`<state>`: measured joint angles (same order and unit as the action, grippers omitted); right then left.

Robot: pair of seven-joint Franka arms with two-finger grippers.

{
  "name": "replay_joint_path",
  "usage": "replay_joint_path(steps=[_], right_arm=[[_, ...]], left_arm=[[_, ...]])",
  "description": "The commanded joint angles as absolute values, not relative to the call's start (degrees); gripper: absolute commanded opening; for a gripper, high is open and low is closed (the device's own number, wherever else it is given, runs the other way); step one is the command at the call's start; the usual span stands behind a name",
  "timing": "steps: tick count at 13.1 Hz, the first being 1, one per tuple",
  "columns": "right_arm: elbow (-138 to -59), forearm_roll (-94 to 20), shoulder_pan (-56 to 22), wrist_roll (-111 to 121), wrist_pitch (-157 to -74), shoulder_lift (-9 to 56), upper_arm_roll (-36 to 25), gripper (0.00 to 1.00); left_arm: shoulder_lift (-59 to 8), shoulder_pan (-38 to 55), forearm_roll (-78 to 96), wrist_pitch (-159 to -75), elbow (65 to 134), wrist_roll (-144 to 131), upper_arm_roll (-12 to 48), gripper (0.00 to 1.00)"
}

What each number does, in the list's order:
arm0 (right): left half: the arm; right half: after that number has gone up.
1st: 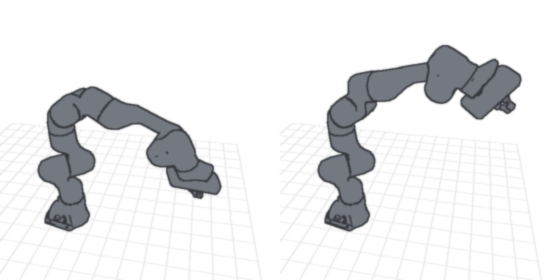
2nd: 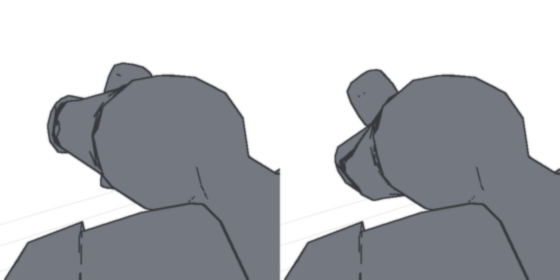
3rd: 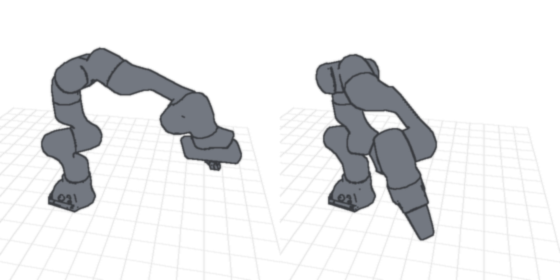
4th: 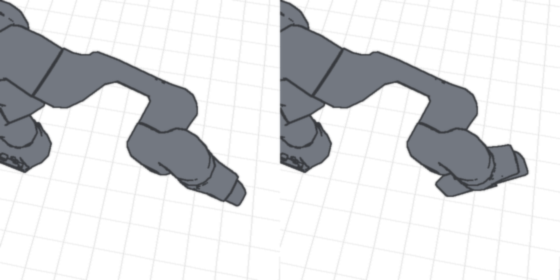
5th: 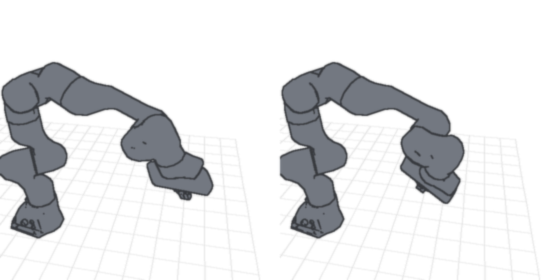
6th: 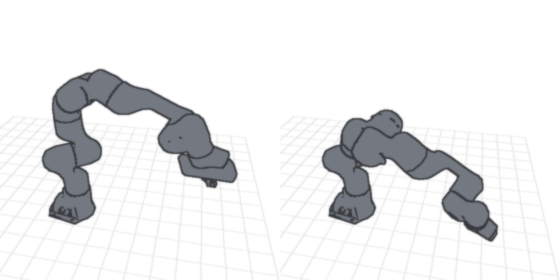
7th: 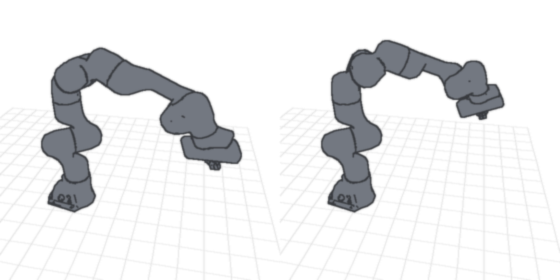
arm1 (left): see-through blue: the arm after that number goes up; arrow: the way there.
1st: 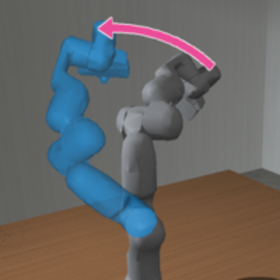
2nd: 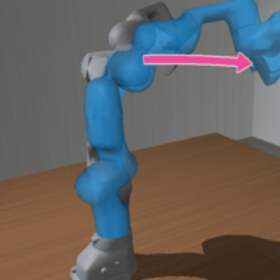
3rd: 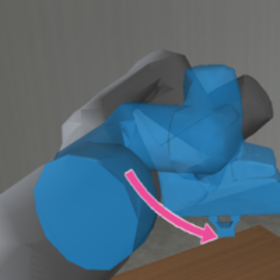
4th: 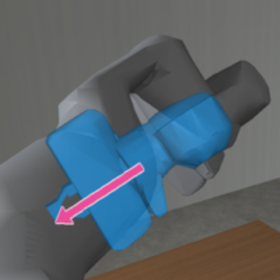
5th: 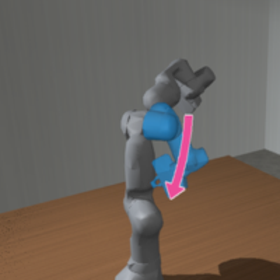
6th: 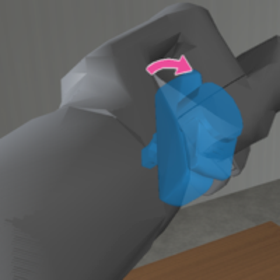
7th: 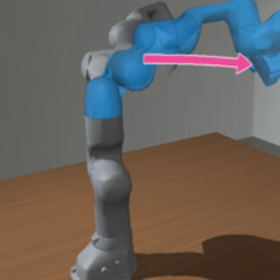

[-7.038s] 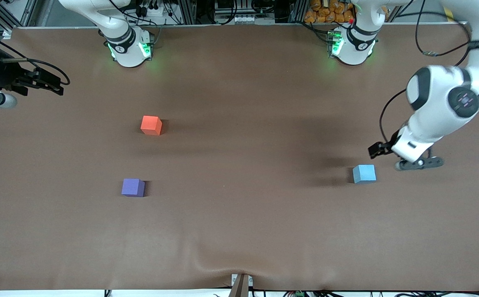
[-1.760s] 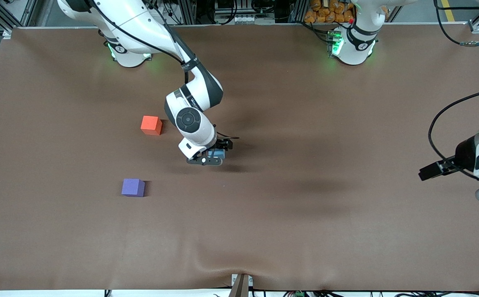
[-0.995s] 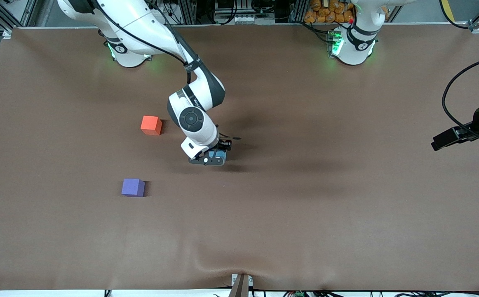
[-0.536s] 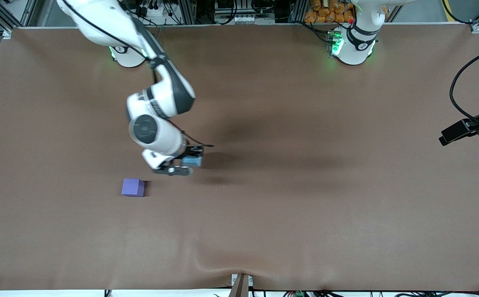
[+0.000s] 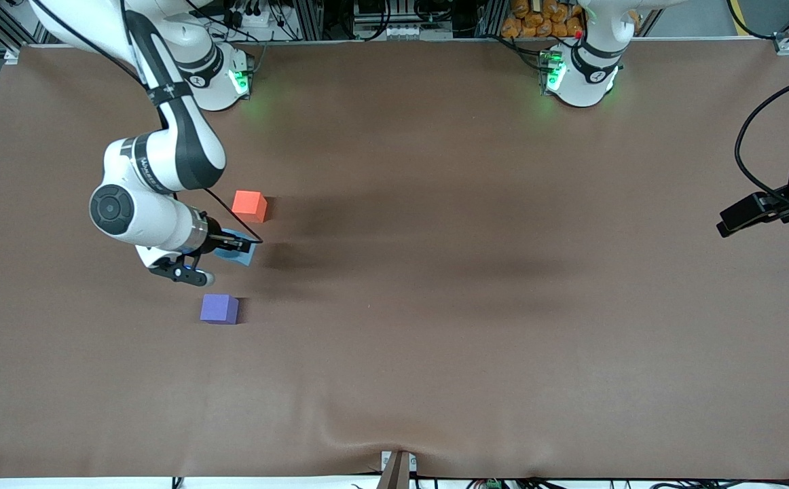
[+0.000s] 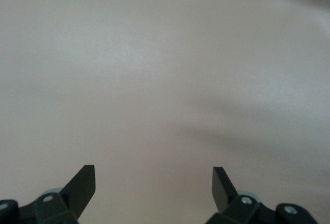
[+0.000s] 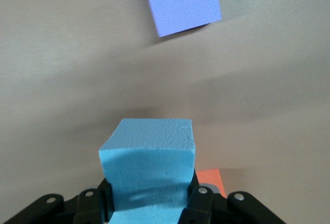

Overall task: Place blue block between orange and purple blocks
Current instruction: 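Lower the blue cube between the orange and purple cubes with the right gripper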

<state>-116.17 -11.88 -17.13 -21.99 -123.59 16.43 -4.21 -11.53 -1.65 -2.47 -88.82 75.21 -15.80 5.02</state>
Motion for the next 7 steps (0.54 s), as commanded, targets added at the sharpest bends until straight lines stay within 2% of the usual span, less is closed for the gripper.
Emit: replay_joint_path(steps=[1, 7], right_arm=[[-122.8, -10.6, -16.8, -22.1, -132.8, 15.8, -3.3, 0.25], [-125.0, -8.2, -14.4, -13.8, -136.9, 19.2, -3.3, 0.26]], left_arm=[[-10.2, -2.4, -1.6, -88.9, 76.6, -14.9, 5.4, 1.0], [-9.9, -2.3, -1.6, -87.8, 76.6, -14.9, 5.4, 1.0]])
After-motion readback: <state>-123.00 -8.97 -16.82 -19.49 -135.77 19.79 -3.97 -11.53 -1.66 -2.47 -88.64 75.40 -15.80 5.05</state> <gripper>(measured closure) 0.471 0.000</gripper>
